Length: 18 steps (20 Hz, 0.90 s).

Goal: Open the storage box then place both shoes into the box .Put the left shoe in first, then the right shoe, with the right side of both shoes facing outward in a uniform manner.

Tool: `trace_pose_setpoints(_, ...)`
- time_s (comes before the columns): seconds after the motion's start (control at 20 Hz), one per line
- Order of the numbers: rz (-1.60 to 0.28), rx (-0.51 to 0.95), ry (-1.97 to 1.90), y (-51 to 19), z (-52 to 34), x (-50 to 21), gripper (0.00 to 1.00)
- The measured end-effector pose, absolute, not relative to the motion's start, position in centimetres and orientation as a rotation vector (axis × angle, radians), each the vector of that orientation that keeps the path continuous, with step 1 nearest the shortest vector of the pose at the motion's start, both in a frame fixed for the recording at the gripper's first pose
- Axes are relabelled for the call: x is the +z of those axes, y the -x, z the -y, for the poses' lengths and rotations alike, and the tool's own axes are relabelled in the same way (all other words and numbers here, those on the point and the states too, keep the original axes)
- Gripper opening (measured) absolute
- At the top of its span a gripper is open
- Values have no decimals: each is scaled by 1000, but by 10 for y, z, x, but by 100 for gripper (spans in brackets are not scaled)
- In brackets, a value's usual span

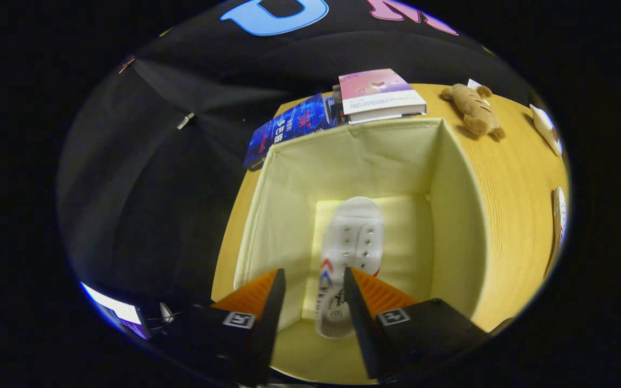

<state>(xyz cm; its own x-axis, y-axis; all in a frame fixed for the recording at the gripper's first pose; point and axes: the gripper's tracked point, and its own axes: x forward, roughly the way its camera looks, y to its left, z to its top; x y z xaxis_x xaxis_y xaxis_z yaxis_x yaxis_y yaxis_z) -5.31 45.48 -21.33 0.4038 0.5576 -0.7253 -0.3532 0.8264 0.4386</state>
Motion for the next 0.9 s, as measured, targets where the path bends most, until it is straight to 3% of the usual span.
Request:
trace_pose_setpoints(0.05,-976,605,-228,53,-448,-200,100)
trace_pose_setpoints(0.25,-856,644,-167,49,-383,-160,98)
trace_pose_setpoints(0.45,-748,582,-70,27,-279,-141,99)
trace_pose_setpoints(0.9,-751,358,62,-19,-45,-184,99)
